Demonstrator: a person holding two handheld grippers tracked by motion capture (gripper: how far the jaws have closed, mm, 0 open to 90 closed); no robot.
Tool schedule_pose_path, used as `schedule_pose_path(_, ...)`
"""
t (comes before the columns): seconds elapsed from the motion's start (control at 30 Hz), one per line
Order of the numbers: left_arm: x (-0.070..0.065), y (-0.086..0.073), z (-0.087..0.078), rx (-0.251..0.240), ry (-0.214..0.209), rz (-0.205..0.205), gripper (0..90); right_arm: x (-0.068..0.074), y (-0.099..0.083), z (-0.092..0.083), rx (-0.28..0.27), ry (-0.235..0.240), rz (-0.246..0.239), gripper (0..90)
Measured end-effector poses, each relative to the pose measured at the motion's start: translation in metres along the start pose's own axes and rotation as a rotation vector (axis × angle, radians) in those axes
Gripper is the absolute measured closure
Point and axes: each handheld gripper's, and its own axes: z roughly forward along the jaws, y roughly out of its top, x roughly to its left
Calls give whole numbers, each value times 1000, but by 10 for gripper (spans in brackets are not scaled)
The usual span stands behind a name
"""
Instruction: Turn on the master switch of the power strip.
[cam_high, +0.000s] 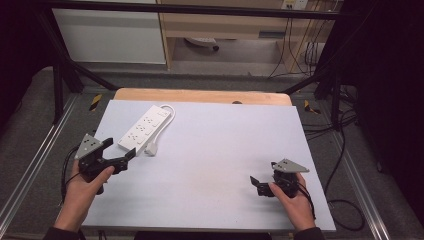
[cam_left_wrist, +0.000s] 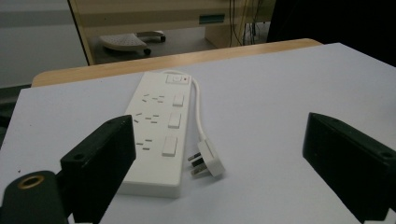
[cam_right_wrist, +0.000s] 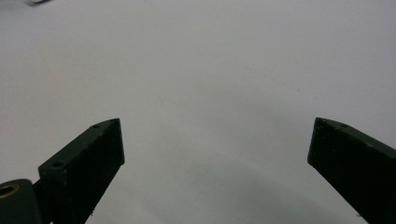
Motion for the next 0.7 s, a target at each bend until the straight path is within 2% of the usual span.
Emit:
schedule_pose_path(0.23,5,3,12,16,1,-3,108,0,0,0,2,1,-1,42)
schedule_pose_path(0.4,7,9,26,24,-13,-7,109,1,0,0,4,1,2,41)
schedule_pose_path(0.7,7,24,54,37,-8,8,97,1,0,1,4,5,-1,41)
